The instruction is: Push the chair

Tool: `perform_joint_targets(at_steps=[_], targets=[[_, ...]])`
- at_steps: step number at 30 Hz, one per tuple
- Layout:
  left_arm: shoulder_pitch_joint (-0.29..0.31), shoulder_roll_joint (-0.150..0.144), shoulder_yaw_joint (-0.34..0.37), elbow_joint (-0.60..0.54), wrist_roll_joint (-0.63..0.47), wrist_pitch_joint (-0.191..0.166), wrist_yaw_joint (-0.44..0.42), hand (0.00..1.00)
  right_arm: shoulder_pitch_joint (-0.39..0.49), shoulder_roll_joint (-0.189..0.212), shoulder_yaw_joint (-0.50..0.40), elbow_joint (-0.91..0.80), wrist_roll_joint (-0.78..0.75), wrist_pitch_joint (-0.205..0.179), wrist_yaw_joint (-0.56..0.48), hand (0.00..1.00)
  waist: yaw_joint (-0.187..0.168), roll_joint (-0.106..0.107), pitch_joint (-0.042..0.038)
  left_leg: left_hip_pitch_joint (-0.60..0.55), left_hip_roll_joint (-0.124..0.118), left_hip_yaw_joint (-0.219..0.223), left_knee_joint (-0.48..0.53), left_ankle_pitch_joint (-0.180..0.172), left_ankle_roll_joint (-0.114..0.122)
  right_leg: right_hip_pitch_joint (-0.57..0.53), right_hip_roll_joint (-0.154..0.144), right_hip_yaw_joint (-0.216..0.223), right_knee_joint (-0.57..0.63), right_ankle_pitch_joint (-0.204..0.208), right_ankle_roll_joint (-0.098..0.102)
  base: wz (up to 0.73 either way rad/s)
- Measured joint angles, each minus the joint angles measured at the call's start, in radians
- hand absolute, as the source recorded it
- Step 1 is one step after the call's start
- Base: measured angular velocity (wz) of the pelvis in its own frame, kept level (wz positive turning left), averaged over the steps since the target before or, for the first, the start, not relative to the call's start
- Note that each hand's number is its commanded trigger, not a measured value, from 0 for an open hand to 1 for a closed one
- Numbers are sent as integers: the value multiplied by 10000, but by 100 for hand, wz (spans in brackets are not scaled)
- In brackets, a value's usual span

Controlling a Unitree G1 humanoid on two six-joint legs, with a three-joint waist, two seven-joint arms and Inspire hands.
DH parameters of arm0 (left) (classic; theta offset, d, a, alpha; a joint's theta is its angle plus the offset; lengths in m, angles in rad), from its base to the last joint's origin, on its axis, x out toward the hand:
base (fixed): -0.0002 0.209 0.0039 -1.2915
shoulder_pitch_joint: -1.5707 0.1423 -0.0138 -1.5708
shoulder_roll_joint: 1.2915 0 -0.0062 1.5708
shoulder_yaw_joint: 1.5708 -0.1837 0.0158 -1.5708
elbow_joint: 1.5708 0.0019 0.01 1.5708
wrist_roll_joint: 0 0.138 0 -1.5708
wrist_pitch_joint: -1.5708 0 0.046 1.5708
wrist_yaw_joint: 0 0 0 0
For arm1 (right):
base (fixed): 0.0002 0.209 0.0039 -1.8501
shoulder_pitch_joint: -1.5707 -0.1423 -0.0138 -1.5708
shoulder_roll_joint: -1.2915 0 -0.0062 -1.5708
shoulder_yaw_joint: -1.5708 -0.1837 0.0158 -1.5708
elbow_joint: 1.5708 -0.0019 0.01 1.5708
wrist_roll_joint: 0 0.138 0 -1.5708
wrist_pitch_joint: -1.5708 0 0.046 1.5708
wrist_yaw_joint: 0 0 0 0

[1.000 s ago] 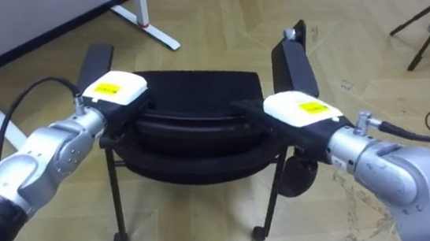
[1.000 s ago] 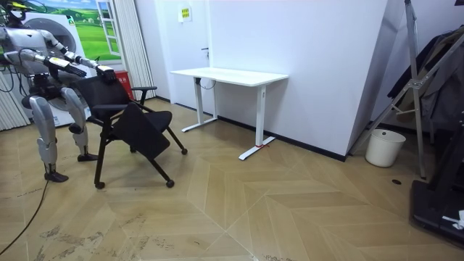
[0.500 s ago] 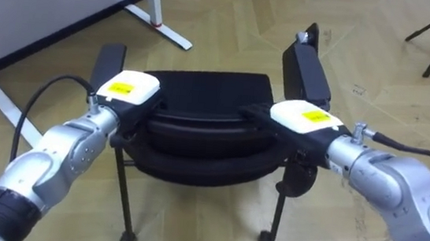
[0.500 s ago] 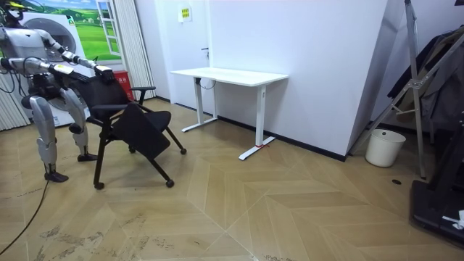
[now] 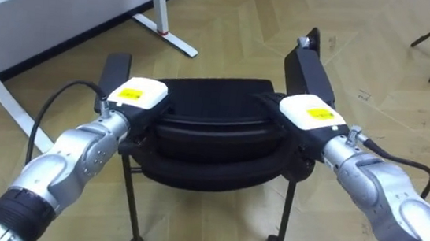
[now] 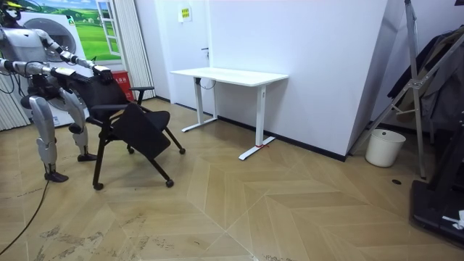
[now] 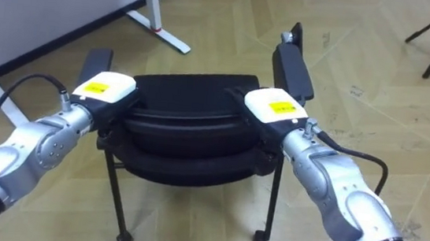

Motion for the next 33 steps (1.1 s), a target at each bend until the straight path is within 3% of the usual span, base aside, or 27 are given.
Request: perform_joint_targets(at_steps=[6, 8, 22, 24, 33], targets=[[122, -19, -124, -401, -4, 189, -132, 100, -385, 0, 156, 738, -224, 127, -273, 0, 22, 5, 0, -26, -3, -100, 23, -1, -1, 35, 1, -118, 0, 6, -5, 5], [144, -24, -188, -576, -15, 244, -261, 100, -535, -1, 156, 943, -305, 214, -253, 100, 59, 25, 5, -35, -8, -143, 22, -2, -2, 44, 3, -153, -1, 6, -5, 6], [270, -111, -337, -1434, -16, 382, -842, 100, -806, -9, 96, 1301, -614, 720, -267, 100, 89, 61, 25, -404, -29, -497, 304, -21, -2, 2, 6, -543, -9, 7, -6, 7], [281, -99, -336, -1453, -15, 367, -856, 100, -695, -152, 168, 1309, -741, 432, -455, 100, 188, 41, 21, -404, -23, -510, 315, -21, -2, 11, 15, -541, -9, 7, -6, 0], [306, -34, -317, -1361, -19, 252, -852, 100, -469, -184, 192, 1320, -916, 107, -869, 100, 249, 13, 58, -360, -24, -518, 344, -22, -2, 77, 1, -585, 9, 7, -6, 0]])
